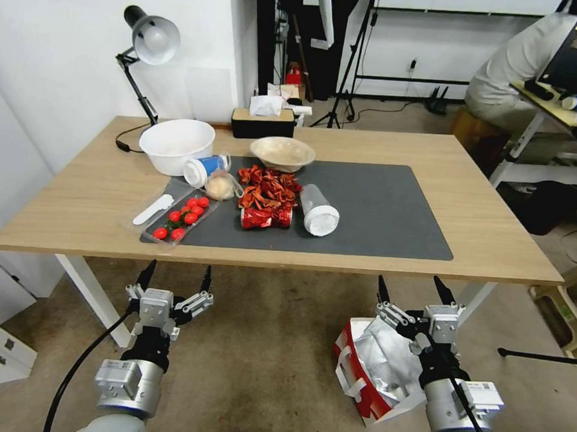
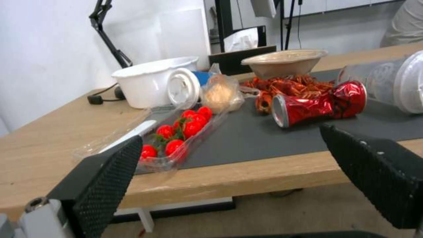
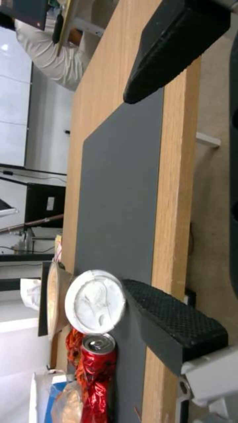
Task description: Pick up the food delivery bag from the floor and place it on the table.
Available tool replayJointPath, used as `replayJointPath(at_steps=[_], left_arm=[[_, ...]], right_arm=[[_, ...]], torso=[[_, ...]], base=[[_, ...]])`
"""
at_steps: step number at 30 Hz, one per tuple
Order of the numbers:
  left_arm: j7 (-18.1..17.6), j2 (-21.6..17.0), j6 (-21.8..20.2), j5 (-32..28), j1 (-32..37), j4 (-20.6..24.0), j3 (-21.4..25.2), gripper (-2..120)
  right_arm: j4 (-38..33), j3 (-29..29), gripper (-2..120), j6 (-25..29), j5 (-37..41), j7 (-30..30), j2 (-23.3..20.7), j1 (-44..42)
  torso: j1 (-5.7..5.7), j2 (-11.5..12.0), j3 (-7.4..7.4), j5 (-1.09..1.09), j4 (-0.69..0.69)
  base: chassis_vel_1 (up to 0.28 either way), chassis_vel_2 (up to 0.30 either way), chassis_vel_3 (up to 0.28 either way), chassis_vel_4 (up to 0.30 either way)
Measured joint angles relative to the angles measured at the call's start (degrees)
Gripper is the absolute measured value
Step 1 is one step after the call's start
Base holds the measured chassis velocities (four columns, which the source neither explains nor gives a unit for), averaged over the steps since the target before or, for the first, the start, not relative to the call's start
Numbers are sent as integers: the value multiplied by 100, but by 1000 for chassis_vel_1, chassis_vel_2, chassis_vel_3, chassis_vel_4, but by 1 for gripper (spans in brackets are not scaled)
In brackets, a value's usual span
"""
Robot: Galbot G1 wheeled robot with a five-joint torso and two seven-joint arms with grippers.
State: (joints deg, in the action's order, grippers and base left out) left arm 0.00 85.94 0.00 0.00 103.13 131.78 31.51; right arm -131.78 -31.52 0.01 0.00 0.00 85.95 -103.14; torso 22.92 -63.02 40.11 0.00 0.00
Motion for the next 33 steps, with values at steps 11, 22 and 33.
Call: replayJointPath(at_steps=[11, 22, 33], left_arm=[[0, 0, 0, 0, 0, 0, 0, 100], [0, 0, 0, 0, 0, 0, 0, 100], [0, 0, 0, 0, 0, 0, 0, 100]], right_arm=[[0, 0, 100, 0, 0, 0, 0, 0], [0, 0, 100, 0, 1, 0, 0, 0], [0, 0, 100, 0, 0, 0, 0, 0]], torso=[[0, 0, 0, 0, 0], [0, 0, 0, 0, 0], [-1, 0, 0, 0, 0]], base=[[0, 0, 0, 0], [0, 0, 0, 0], [0, 0, 0, 0]])
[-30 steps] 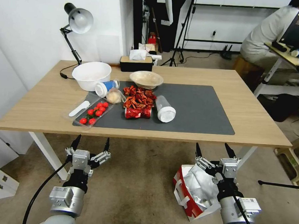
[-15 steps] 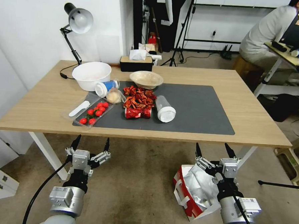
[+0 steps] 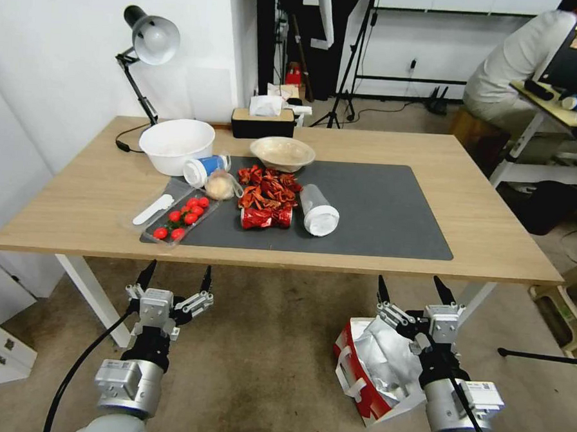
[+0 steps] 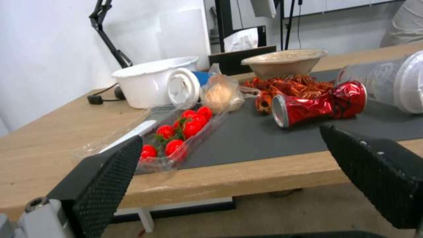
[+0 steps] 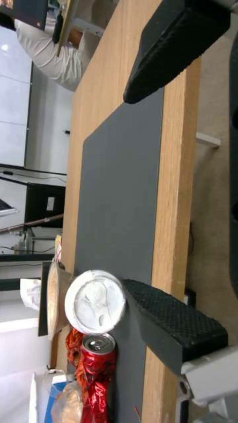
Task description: Pick up the food delivery bag from the floor and place it on the table.
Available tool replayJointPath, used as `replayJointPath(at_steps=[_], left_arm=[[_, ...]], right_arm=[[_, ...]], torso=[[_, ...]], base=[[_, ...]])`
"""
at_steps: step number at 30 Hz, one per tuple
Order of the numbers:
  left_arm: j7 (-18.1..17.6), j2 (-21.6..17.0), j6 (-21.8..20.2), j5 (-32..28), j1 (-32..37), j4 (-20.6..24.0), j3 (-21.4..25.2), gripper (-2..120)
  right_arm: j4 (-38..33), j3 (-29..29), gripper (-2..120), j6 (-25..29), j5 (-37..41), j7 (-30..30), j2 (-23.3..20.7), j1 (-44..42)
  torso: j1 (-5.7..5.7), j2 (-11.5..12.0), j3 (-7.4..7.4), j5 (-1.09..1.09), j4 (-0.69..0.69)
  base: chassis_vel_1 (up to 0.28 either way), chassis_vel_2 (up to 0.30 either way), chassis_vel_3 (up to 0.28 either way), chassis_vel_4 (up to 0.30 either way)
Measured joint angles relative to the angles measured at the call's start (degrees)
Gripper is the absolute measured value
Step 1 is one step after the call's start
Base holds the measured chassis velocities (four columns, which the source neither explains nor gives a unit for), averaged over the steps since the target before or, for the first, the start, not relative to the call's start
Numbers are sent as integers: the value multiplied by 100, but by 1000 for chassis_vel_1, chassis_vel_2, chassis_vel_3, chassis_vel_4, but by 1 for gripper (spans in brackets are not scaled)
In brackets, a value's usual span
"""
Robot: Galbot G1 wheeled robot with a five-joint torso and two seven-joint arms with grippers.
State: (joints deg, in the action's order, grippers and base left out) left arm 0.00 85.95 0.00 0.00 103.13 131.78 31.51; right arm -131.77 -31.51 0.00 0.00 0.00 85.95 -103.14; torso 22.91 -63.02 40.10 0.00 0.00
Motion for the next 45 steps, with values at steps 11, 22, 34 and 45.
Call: replayJointPath(at_steps=[11, 22, 34, 45], left_arm=[[-28, 0, 20, -8, -3, -22, -15, 100], [-1555, -187, 281, -813, -119, -785, -784, 100], [-1486, -162, 170, -913, 192, -413, -748, 100], [-1228, -146, 468, -1104, 269, -225, -657, 100]], right_arm=[[0, 3, 100, -6, 9, 1, -3, 3], [-108, 667, 100, -889, 894, 155, -435, 232], [19, 682, 100, -885, 673, 115, -431, 270], [-55, 598, 100, -788, 488, 248, -240, 203]], torso=[[0, 0, 0, 0, 0], [1, 1, 1, -5, 2], [-1, 1, 0, 0, 0], [-1, 0, 0, 0, 0]], base=[[0, 0, 0, 0], [0, 0, 0, 0], [0, 0, 0, 0], [0, 0, 0, 0]])
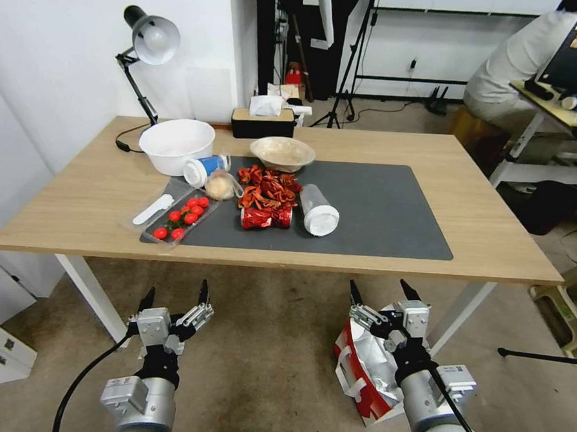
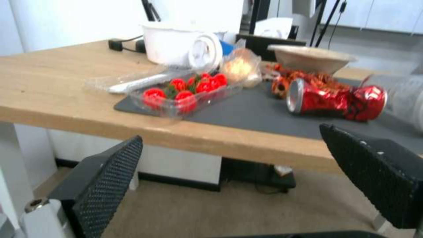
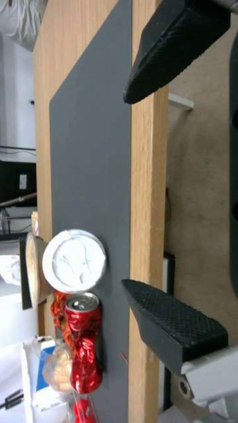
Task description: Pick up the food delivery bag from the floor and place it on the table.
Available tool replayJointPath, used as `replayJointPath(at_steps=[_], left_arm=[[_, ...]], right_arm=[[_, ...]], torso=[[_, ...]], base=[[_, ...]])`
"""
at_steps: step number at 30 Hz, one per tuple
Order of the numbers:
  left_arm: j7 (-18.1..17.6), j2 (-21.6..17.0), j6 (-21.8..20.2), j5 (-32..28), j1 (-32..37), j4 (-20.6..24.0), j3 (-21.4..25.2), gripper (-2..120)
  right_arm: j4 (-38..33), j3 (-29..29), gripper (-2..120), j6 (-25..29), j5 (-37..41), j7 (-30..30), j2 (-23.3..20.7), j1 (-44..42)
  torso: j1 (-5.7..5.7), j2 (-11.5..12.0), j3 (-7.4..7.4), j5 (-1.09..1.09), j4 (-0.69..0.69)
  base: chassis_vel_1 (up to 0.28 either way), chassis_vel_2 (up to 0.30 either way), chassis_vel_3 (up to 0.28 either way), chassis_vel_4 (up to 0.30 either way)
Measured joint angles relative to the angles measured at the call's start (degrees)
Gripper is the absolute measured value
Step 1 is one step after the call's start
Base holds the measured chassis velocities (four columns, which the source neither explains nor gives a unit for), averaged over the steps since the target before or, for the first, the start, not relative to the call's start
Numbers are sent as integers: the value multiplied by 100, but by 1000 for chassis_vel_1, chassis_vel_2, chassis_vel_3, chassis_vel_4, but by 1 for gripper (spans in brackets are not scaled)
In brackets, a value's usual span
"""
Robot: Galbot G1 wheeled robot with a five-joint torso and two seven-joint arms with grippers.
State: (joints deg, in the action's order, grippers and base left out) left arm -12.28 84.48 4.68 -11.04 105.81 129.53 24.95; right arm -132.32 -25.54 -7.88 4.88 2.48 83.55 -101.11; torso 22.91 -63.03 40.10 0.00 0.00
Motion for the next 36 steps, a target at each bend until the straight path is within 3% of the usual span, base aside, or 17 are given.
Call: replayJointPath(at_steps=[15, 36], left_arm=[[160, -50, 148, -122, 25, 126, 94, 100], [191, -72, 133, 41, 153, 281, 128, 100]], right_arm=[[-183, -86, 100, 161, -157, 198, 216, -253], [-271, -16, 100, 229, -379, 130, 380, -481]], torso=[[-57, 125, -67, 0, 0], [-336, 757, -420, 0, 0]], base=[[0, 0, 0, 0], [0, 0, 0, 0]])
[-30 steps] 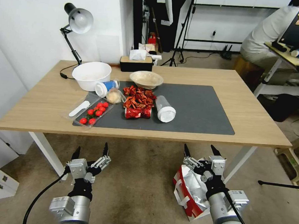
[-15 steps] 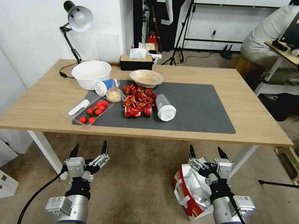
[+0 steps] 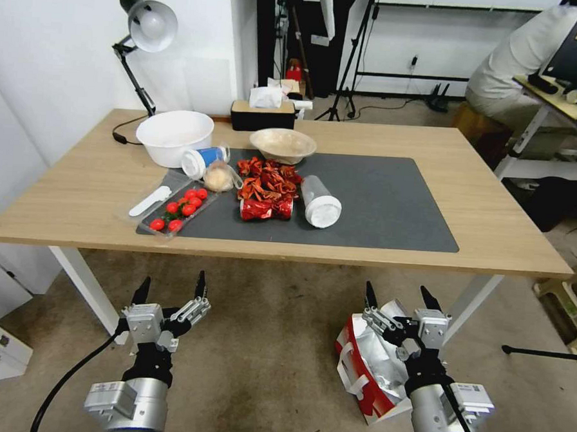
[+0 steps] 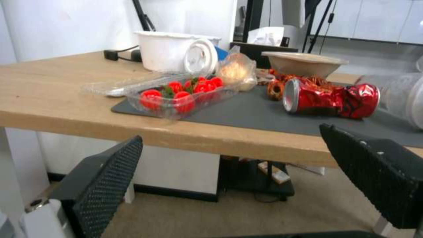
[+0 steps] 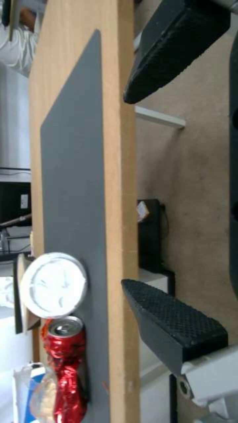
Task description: Pick up the food delivery bag from the floor and place it on the table.
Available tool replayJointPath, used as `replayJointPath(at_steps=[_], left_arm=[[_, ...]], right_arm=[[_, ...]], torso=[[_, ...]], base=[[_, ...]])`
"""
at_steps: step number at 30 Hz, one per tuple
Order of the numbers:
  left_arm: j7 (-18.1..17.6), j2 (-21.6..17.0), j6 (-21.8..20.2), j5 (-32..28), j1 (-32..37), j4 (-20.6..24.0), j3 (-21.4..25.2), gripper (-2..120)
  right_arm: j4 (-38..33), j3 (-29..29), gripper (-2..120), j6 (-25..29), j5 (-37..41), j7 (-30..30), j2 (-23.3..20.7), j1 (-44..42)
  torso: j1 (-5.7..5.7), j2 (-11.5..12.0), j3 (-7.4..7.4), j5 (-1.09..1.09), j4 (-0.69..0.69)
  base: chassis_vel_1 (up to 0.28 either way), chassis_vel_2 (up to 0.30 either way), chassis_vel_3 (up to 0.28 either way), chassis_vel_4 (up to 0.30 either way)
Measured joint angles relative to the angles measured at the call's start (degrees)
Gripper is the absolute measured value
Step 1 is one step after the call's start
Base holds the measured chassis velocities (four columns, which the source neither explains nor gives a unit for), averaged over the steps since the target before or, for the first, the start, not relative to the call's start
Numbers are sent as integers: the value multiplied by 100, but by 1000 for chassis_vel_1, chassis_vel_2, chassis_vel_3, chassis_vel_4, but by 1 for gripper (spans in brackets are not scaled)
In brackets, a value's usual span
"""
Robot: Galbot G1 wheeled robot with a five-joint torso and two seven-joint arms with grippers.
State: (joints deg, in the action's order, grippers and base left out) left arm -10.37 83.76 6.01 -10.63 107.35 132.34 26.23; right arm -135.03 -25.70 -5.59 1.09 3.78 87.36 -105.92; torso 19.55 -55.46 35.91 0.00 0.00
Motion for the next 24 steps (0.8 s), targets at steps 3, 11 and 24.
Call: replayJointPath(at_steps=[3, 11, 24], left_arm=[[0, -3, -22, 13, 35, 45, 8, 100], [4, -6, -38, 19, 71, 80, 40, 100], [1, 21, -75, 40, 85, 61, 34, 100]], right_arm=[[17, 13, 100, -32, -5, -9, 11, 1], [40, 25, 100, -84, -6, 6, 29, 10], [178, 9, 100, -143, -6, 22, 39, 56]], torso=[[-47, 115, -68, 0, 0], [-132, 311, -179, 0, 0], [-290, 688, -397, 0, 0]], base=[[0, 0, 0, 0], [0, 0, 0, 0], [0, 0, 0, 0]])
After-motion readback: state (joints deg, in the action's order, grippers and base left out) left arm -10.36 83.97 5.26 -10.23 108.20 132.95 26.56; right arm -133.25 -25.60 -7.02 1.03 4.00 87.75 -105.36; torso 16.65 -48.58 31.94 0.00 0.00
